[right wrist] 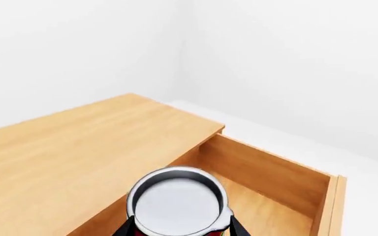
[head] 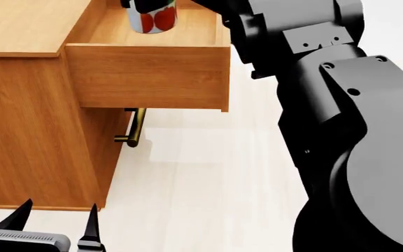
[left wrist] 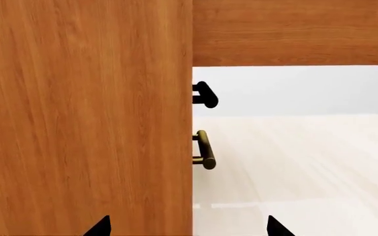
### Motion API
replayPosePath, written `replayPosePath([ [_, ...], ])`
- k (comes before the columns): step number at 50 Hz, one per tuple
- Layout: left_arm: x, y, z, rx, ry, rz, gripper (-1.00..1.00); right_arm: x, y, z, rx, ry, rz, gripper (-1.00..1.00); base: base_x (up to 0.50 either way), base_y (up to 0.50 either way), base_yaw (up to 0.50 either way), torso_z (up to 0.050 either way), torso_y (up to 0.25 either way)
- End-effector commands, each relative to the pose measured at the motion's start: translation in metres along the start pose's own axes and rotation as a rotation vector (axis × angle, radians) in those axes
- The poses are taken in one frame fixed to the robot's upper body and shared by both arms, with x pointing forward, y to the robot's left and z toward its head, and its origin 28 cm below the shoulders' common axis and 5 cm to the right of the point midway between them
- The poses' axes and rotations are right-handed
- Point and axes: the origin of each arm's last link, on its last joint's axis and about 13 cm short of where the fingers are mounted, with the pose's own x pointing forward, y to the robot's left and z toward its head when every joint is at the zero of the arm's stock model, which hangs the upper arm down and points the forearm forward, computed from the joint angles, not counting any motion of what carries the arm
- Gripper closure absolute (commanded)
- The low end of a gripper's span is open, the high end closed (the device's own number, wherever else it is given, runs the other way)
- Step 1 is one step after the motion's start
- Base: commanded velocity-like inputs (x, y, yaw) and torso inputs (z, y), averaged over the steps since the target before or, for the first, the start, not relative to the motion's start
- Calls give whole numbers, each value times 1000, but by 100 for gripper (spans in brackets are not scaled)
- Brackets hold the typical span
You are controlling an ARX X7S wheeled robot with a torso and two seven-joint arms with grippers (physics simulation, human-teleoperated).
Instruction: Put the ketchup in the top drawer of the cabinet.
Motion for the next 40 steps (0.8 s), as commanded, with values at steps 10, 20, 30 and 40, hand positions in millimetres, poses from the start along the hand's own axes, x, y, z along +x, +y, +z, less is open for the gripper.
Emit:
replayPosePath([
  [10, 1, 2, -1, 0, 5, 8, -100, 4, -2, -17, 13, 6, 7, 100, 0, 0, 0, 0, 0],
  [20, 0, 2, -1, -1, 6, 12, -100, 4, -3, -19, 24, 7, 7, 100, 0, 0, 0, 0, 0],
  [30, 1, 1, -2, 1, 8, 10, -100, 4, -4, -23, 23, 9, 6, 100, 1, 0, 0, 0, 1],
  [40, 1, 2, -3, 2, 9, 11, -100, 4, -5, -23, 24, 12, 6, 100, 0, 0, 0, 2, 0],
])
